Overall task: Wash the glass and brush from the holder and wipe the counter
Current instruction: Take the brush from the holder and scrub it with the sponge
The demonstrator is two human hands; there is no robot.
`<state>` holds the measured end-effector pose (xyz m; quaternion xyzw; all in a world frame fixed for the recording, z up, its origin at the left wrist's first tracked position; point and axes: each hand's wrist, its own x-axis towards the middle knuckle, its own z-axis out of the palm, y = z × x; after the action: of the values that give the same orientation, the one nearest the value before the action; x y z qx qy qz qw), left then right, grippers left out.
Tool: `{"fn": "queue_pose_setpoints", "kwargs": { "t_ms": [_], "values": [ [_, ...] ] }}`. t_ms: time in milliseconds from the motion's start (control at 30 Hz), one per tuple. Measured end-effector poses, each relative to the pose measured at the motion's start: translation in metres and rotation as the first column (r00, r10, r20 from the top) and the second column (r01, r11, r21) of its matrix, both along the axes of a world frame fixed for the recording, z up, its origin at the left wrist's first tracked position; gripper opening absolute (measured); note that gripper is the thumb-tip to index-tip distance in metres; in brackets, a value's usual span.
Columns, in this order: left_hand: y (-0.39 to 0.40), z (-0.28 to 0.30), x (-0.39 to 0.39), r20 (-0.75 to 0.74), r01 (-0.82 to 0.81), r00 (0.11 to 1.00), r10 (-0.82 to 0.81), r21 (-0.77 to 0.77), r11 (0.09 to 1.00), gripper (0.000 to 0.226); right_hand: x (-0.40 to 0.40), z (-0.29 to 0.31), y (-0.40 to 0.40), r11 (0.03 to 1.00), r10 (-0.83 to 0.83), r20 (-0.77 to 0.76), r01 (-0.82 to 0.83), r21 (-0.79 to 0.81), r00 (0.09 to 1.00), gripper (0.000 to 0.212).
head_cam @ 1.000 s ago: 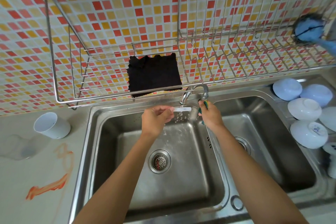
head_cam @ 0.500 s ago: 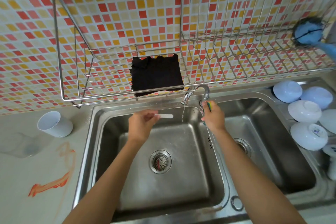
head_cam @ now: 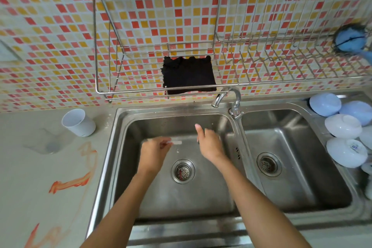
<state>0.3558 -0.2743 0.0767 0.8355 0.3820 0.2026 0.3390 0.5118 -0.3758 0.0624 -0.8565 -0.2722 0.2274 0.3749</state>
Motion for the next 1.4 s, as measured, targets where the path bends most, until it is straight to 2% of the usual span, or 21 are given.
{"fn": "queue_pose_setpoints", "kwargs": {
  "t_ms": [100,167,233,300,367,433,533,667,767,833,933,1033,1133,1233,1400],
  "values": [
    [0.0,0.016,-0.011,0.06,0.018,0.998,-0.023,0.079,0.997,0.014,-0.009,0.026,0.0,0.998,0.016,0.066,-0.02,0.068,0.998,0.06],
    [-0.004,0.019,-0.022,0.046,0.021,0.999,-0.026,0.12,0.993,0.013,-0.018,0.024,-0.005,1.0,0.018,0.054,-0.02,0.025,0.998,0.06],
    [-0.009,0.012,-0.035,-0.062,0.052,0.997,-0.045,0.115,0.992,0.018,-0.028,0.007,-0.015,0.996,0.031,0.03,-0.029,-0.082,0.999,0.061],
    [-0.014,0.005,-0.049,-0.178,0.076,0.982,-0.067,0.041,0.996,0.016,-0.037,-0.012,-0.027,0.978,0.035,-0.019,-0.038,-0.205,0.999,0.058],
    [-0.015,0.006,-0.06,-0.191,0.093,0.978,-0.081,0.053,0.994,0.014,-0.046,-0.016,-0.032,0.968,0.022,-0.051,-0.035,-0.248,0.998,0.039],
    [-0.015,0.012,-0.066,-0.137,0.079,0.989,-0.058,0.153,0.985,0.013,-0.057,0.0,-0.033,0.983,0.001,-0.095,-0.019,-0.184,0.995,0.023],
    [-0.015,0.022,-0.074,-0.096,0.1,0.993,-0.075,0.284,0.954,0.016,-0.07,0.022,-0.031,0.992,0.032,-0.093,-0.043,-0.117,0.995,0.032],
    [-0.011,0.024,-0.088,-0.236,0.206,0.961,-0.144,0.264,0.942,0.015,-0.091,0.029,-0.029,0.971,0.067,-0.089,-0.086,-0.224,0.994,0.044],
    [-0.009,0.029,-0.099,-0.107,0.152,0.986,-0.127,0.288,0.946,0.009,-0.103,0.031,-0.029,0.996,-0.038,0.031,0.041,-0.08,0.999,0.044],
    [-0.005,0.031,-0.103,-0.025,0.093,0.996,-0.09,0.201,0.975,0.009,-0.11,0.037,-0.029,0.997,-0.077,0.117,0.076,0.008,0.99,0.037],
    [0.006,0.036,-0.108,-0.004,-0.011,1.0,0.011,0.065,0.998,0.02,-0.116,0.056,-0.027,0.985,-0.091,0.148,0.068,0.156,0.985,0.034],
    [0.02,0.047,-0.111,0.031,-0.038,0.999,0.037,0.051,0.998,0.024,-0.123,0.094,-0.017,0.925,-0.142,0.211,0.054,0.376,0.967,0.039],
    [0.038,0.064,-0.115,0.067,-0.063,0.996,0.058,0.074,0.995,0.021,-0.126,0.142,0.007,0.828,-0.252,0.224,0.09,0.554,0.942,0.034],
    [0.056,0.078,-0.119,0.112,-0.081,0.991,0.071,0.088,0.993,0.018,-0.112,0.174,0.045,0.835,-0.25,0.354,0.015,0.55,0.901,0.021],
    [0.087,0.1,-0.127,0.162,-0.103,0.984,0.079,0.148,0.984,0.018,-0.08,0.199,0.105,0.94,-0.089,0.474,-0.083,0.33,0.876,0.015]
  ]
}}
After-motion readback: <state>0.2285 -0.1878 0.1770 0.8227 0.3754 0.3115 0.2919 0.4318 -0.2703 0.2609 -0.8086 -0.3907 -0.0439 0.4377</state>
